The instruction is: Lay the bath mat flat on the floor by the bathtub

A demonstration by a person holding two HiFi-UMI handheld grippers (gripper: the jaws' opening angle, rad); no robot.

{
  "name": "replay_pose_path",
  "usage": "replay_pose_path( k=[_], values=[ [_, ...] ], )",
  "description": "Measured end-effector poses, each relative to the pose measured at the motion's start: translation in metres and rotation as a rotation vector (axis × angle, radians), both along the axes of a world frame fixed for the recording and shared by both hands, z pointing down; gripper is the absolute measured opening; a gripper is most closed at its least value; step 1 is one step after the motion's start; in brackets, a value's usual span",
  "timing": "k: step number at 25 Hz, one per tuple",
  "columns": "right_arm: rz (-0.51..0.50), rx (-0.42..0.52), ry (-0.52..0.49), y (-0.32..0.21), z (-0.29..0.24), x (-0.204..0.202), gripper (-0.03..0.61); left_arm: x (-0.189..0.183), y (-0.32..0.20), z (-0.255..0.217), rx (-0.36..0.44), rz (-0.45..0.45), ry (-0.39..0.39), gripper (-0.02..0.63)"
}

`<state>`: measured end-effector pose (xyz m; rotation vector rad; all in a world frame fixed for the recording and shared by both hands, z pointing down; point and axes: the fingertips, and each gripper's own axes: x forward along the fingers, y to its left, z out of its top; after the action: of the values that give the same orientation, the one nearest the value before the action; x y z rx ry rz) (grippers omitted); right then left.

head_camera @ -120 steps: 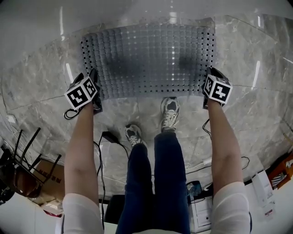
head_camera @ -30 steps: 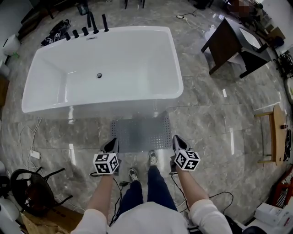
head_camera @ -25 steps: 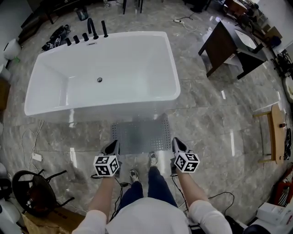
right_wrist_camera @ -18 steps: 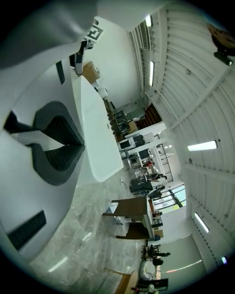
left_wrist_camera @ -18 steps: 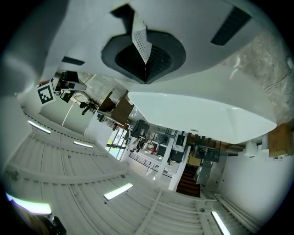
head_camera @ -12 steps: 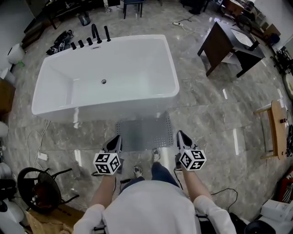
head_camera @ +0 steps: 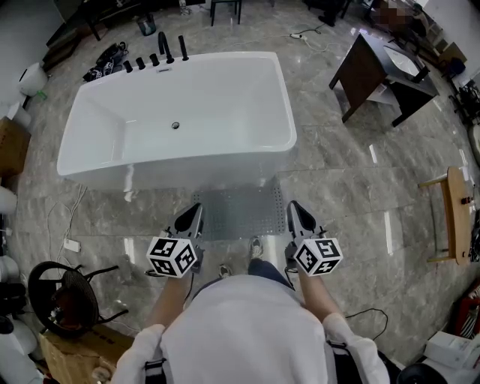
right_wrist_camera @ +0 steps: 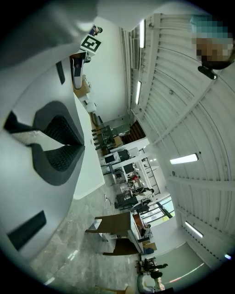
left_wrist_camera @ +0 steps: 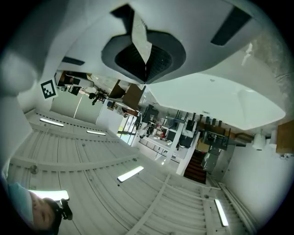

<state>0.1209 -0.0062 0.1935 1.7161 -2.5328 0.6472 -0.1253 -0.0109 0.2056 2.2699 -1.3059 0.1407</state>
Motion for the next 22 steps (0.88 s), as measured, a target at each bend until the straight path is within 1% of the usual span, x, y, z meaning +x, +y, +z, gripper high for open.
replay_pose_path(
  k=[4, 9, 14, 17, 22],
  values=[
    [-0.003, 0.019, -0.019, 0.005, -0.014, 0.002, 0.029, -0.001, 0.004, -0.009, 0.026, -0.012, -0.012, 0.034],
    [0.001, 0.064, -0.041, 0.012, -0.035, 0.009, 0.029, -0.002, 0.008, -0.031, 0.085, -0.016, -0.023, 0.034],
    [-0.010, 0.112, -0.009, 0.012, -0.057, 0.010, 0.029, -0.002, 0.006, -0.053, 0.147, -0.013, -0.017, 0.034],
    [-0.013, 0.124, -0.001, 0.010, -0.068, 0.013, 0.029, 0.004, 0.005, -0.064, 0.166, 0.000, -0.017, 0.034],
    [-0.034, 0.141, 0.039, 0.011, -0.078, 0.005, 0.029, -0.004, 0.003, -0.078, 0.209, -0.034, -0.032, 0.034]
  ],
)
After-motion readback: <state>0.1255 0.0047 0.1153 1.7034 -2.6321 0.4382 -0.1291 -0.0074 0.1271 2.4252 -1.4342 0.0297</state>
